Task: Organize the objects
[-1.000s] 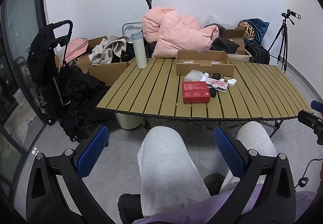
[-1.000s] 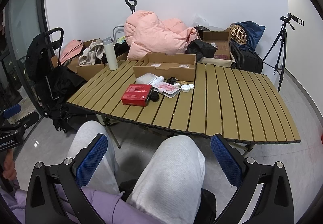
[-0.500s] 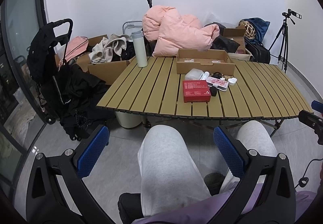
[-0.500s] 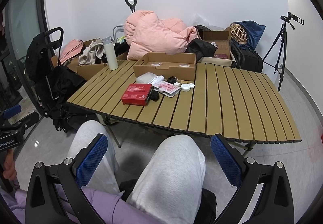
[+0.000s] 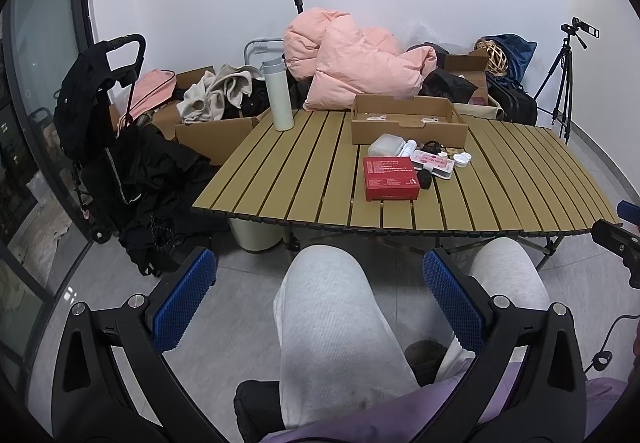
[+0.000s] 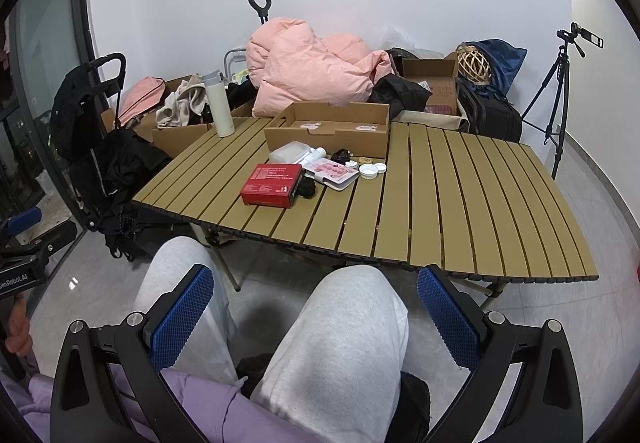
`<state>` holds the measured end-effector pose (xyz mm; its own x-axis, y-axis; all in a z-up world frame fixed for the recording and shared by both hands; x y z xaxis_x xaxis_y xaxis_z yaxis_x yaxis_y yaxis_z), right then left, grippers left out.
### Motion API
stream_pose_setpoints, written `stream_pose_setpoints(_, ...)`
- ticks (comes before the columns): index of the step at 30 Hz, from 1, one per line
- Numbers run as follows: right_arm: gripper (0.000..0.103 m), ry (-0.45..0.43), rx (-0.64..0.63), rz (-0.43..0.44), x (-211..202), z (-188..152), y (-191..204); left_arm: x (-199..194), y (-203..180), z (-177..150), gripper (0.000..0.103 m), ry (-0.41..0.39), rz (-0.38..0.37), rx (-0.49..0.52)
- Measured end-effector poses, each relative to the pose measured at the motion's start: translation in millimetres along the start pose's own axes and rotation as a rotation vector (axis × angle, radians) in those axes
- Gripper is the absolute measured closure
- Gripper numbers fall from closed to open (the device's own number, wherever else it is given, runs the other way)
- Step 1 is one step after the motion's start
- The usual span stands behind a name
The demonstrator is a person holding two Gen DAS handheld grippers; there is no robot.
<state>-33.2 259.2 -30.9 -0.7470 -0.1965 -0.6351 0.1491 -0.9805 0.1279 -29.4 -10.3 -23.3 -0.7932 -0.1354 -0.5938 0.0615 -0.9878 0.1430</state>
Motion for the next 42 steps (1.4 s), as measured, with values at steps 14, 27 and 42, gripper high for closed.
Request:
stream_pose_setpoints(14,0.000,0.002,0.004,0.004,3.2,-1.3,1.0,6.0,-1.6,-1.2,0.000,0.014,0.008,0.000)
stream_pose_setpoints(27,0.000,0.126,0.041,0.198,129.9,25.1,-35.3,158.2,-29.6,45.4,0.000,0.123,-0.095,0.003)
stream_pose_setpoints(42,0.043,0.246,0.090,0.238,288.1,74.7,-26.2,314.3,-87.0,81.2,0.023,0.258,-0.252,-0.042)
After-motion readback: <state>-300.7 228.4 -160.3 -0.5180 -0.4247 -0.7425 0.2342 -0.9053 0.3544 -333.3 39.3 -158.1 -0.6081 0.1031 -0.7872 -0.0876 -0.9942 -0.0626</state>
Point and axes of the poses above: each gripper's, at about its wrist camera, not at the fingertips, and x roughly the way its jaws point, y to its left, z to its top, the point moved 3 cm from there along x, roughly the way its jaws point, and after that the axes turned 5 degrees about z, right-handed, at the moved point
